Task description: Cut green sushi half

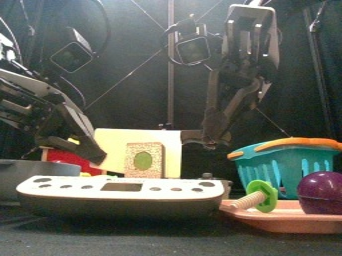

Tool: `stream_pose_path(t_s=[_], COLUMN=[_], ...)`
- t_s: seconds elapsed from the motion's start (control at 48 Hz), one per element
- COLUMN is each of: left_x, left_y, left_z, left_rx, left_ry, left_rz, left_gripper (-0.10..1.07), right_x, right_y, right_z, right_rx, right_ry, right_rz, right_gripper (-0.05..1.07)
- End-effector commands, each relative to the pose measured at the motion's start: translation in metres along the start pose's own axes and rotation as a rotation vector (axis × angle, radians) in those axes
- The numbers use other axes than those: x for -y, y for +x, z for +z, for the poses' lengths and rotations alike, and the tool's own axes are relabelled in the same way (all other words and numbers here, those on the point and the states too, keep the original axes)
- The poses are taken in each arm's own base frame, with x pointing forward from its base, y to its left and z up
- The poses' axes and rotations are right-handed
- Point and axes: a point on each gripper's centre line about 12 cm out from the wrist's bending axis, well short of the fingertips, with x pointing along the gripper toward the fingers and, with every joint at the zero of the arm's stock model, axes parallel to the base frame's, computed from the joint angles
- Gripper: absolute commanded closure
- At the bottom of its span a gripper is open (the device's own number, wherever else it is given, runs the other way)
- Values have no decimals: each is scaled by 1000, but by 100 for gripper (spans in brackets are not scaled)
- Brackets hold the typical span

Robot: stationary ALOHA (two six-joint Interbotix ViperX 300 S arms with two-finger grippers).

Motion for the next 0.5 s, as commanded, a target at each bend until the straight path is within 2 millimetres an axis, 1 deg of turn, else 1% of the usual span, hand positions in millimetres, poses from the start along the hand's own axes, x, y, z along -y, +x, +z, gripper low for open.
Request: stream_pose_path(t_s=[0.0,0.188,0.417,0.479], left_x=[3,0,-1,-1], left_y=[-8,-17,-20,-20], left_z=[5,19,20,21], left_rx=[21,72,75,80], left_ry=[9,6,4,2], left_rz=[-9,-2,0,1], left_gripper=[59,59,59,58], right_x=[-6,-6,-4,-4], right_y=[-16,-24,-31,-33], right_z=[8,13,17,18], right_rx=[29,40,55,59], right_ry=[-6,-11,-8,-7], right_rz=[15,8,9,12], right_gripper=[58,58,58,58])
